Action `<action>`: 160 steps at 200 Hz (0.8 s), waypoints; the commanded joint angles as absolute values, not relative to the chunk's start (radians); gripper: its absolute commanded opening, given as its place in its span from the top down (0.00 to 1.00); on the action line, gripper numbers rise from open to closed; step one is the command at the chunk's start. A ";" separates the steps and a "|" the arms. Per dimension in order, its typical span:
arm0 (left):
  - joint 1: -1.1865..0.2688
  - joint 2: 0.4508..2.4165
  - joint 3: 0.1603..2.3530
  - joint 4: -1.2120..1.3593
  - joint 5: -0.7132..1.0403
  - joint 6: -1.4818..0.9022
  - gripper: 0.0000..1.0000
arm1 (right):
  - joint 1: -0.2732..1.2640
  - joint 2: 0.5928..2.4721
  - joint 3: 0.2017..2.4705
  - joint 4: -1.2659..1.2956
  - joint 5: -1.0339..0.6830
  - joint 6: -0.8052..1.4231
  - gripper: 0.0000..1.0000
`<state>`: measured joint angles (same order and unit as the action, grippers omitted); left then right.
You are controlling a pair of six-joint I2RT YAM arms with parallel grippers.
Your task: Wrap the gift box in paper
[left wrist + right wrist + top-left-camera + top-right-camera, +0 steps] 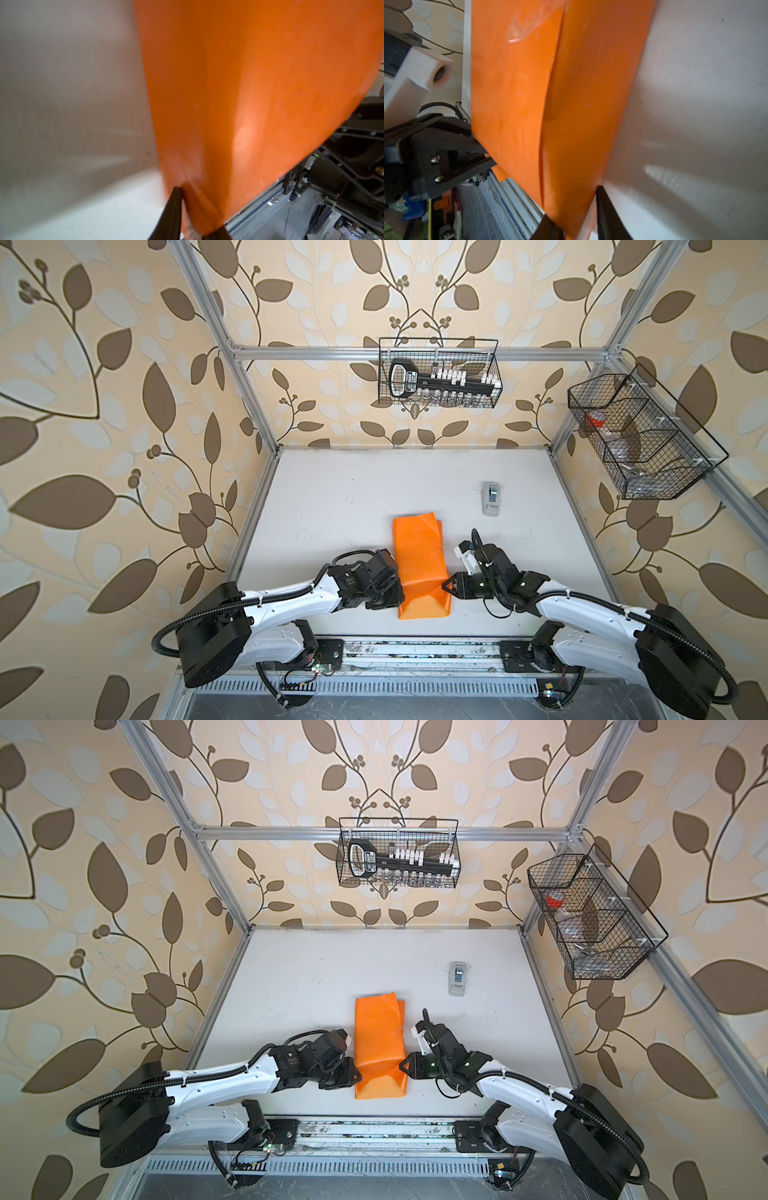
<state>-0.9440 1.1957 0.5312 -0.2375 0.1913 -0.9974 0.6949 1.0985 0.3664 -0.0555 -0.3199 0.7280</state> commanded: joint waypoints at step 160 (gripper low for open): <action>-0.964 1.164 0.534 -0.188 0.157 -1.096 0.75 | 0.712 1.075 0.316 -0.006 -0.328 0.838 1.00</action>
<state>-0.9504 1.1969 0.5312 -0.1936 0.1745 -1.0821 0.7071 1.0584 0.3206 -0.0269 -0.3191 0.8219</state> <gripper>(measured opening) 0.227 0.049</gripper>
